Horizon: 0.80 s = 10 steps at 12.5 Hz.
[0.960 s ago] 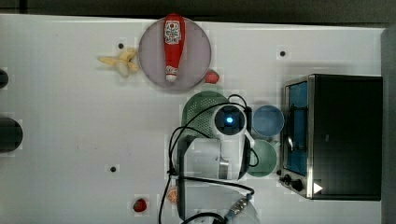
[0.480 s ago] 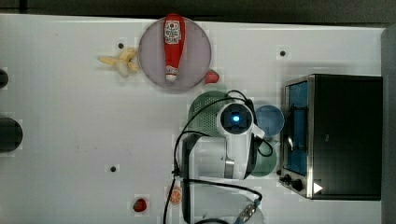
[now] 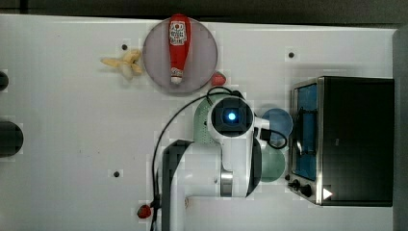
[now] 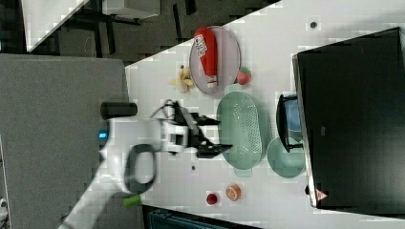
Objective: Drag strainer left to right.
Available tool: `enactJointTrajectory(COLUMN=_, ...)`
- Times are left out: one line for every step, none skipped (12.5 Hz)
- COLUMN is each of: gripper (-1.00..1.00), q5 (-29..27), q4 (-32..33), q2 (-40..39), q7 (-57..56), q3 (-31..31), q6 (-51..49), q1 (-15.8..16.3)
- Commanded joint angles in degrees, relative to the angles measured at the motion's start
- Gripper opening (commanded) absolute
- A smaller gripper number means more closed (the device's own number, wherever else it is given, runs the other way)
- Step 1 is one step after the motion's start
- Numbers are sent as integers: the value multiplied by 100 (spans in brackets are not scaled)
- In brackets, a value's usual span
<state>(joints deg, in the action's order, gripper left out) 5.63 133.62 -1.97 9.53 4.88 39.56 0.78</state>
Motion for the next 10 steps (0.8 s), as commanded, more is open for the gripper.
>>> enactJointTrajectory(gripper=100, q5=-78, q4=-1036, q2=775, q7=-463, q3=-108, q6=-1317, q1=22)
enactJointTrajectory(gripper=100, q5=-97, q4=-1304, q2=967, q7=-494, q3=-112, q6=-1878, q1=24)
enactJointTrajectory(gripper=100, q5=-146, q4=-1537, q2=1151, q7=-505, q3=-123, q6=-2421, q1=29)
enactJointTrajectory(gripper=100, q5=-260, q4=-1727, q2=1329, q7=-505, q3=-134, q6=-2909, q1=33)
enactJointTrajectory(gripper=100, q5=-375, q4=-1875, q2=1495, q7=-505, q3=-137, q6=-3240, q1=33)
enactJointTrajectory(gripper=100, q5=-425, q4=-1964, q2=1652, q7=-553, q3=-137, q6=-3415, q1=34)
enactJointTrajectory(gripper=100, q5=-426, q4=-1995, q2=1805, q7=-745, q3=-150, q6=-3489, q1=41)
enactJointTrajectory(gripper=100, q5=-426, q4=-1987, q2=1934, q7=-934, q3=-155, q6=-3491, q1=42)
enactJointTrajectory(gripper=100, q5=-426, q4=-1973, q2=2012, q7=-1009, q3=-146, q6=-3534, q1=42)
enactJointTrajectory(gripper=100, q5=-426, q4=-1967, q2=2050, q7=-1010, q3=-134, q6=-3636, q1=41)
